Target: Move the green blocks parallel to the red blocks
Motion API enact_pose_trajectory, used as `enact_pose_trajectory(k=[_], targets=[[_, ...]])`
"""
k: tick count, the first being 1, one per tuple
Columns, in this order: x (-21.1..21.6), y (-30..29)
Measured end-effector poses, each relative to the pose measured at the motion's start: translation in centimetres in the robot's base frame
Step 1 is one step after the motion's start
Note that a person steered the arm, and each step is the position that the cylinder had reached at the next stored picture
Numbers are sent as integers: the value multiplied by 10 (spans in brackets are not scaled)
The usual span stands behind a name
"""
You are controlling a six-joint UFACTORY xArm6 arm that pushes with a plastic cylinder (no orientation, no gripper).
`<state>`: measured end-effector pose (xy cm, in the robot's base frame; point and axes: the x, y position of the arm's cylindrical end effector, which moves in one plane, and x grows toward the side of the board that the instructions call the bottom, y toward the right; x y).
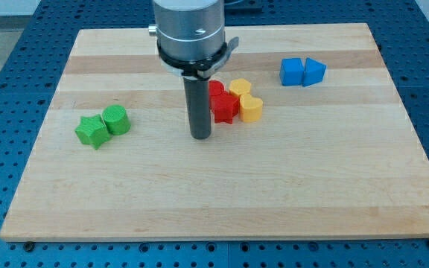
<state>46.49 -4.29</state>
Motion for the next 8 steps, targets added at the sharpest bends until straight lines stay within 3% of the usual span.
enact_pose_trajectory(k=[3,4,6,8], targets=[[14,-2],[41,-21],[67,-143],[27,-215]])
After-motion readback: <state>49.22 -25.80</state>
